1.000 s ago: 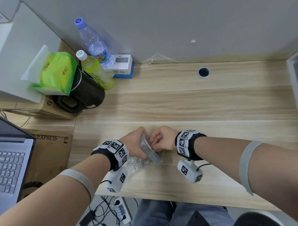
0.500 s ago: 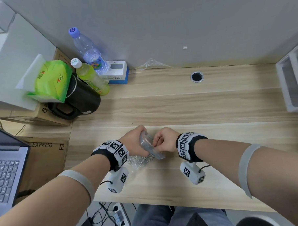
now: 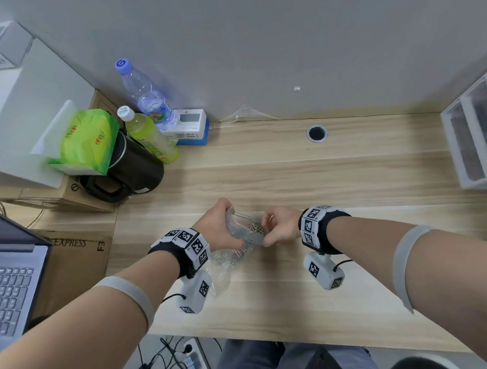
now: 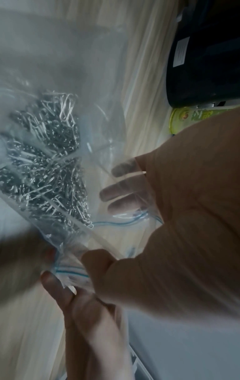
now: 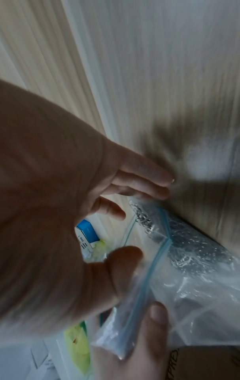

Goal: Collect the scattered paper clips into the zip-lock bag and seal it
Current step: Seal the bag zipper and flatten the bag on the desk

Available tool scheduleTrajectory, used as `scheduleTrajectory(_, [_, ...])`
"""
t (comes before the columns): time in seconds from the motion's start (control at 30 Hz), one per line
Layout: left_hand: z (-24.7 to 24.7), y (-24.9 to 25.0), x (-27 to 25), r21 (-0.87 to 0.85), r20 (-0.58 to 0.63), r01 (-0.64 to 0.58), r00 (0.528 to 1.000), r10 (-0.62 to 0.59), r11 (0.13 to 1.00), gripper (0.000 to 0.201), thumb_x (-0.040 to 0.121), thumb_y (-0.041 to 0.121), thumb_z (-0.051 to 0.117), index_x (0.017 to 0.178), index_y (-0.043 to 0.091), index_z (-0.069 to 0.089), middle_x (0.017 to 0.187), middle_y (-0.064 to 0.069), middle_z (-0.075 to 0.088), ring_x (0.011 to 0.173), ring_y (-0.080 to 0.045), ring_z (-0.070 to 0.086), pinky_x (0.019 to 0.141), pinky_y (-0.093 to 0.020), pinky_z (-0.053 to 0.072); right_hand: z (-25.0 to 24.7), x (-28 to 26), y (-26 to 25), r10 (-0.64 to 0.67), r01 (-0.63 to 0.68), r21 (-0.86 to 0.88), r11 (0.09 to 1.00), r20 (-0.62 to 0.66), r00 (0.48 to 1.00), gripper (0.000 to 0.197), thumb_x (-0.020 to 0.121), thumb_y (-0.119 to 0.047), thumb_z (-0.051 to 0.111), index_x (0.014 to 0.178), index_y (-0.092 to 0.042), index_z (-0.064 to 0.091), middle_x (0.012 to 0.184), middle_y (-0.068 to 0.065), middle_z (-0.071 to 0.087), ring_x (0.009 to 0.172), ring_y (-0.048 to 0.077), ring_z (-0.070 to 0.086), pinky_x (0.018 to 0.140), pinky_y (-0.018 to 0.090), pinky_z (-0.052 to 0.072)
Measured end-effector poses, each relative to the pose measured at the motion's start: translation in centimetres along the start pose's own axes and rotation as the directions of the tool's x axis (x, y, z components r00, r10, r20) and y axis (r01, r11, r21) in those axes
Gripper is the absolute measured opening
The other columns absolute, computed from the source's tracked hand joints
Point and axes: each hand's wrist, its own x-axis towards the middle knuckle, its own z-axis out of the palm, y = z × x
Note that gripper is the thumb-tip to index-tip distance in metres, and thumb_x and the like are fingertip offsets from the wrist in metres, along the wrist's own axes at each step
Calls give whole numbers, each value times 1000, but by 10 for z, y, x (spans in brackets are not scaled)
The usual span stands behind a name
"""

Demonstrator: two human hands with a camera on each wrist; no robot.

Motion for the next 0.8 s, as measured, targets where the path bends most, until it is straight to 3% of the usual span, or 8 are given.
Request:
scheduleTrajectory(0.13, [1,1,5,-37,-37,22,999,-23,999,75,54,31,86,109,20,37,94,-8,58,67,-15,52,55,-36,50,-1,4,-2,-68,55,-136,989,-92,993,40,57,-40,89,85,-20,69,82,-5,70,75,14,65,80,35,56])
scheduleTrajectory(0.3, [-5,14,7,-71,-136,21,990,-30,997,80,57,32,92,110,14,36,87,-2,50,70,-14,48,66,-38,50,-19,-5,-9,-102,76,-135,988,-204,974,12,66,-16,84,76,-14,78,72,-9,73,69,6,67,76,28,59])
scheduleTrajectory(0.4, [-13,23,11,-113,-159,8,987,-26,994,82,62,36,92,118,17,35,90,-3,54,74,-14,53,73,-34,51,-38,-7,-13,-107,73,-125,989,-288,952,9,67,-7,77,69,-16,76,70,-8,72,74,10,69,74,27,59])
scheduleTrajectory(0.47, [-22,31,14,-141,-167,11,985,-34,990,68,72,37,85,117,16,39,91,-4,59,78,-15,57,72,-31,48,-55,-10,-16,-119,72,-152,986,-330,936,14,67,-5,73,66,-19,72,70,-7,71,71,13,68,72,29,59])
scheduleTrajectory(0.53, [-30,38,19,-189,-193,13,980,-50,982,39,84,32,72,107,12,48,89,-7,67,83,-23,64,71,-33,47,-71,-14,-20,-145,74,-193,978,-386,911,15,67,-6,68,65,-21,68,71,-8,70,72,14,68,72,31,60])
scheduleTrajectory(0.63, [-39,42,29,-298,-244,-40,969,-35,954,10,93,19,60,88,10,56,69,-1,74,85,-33,73,76,-42,50,-94,-24,-28,-196,78,-265,961,-458,867,15,71,-12,61,67,-26,60,75,-10,66,77,18,66,75,32,58])
scheduleTrajectory(0.73, [-42,47,33,-457,-223,-83,974,-23,886,16,91,11,63,77,12,57,57,4,68,77,-35,75,85,-48,53,-111,-30,-33,-211,74,-271,960,-519,828,14,71,-18,54,79,-29,54,80,-9,63,79,21,65,74,36,57])
scheduleTrajectory(0.8, [-41,56,34,-513,-209,-91,978,-21,853,21,93,5,63,74,12,56,60,2,69,73,-32,75,94,-51,52,-115,-33,-38,-229,105,-272,957,-480,847,19,75,-21,61,93,-28,57,83,-8,64,82,21,64,77,36,54])
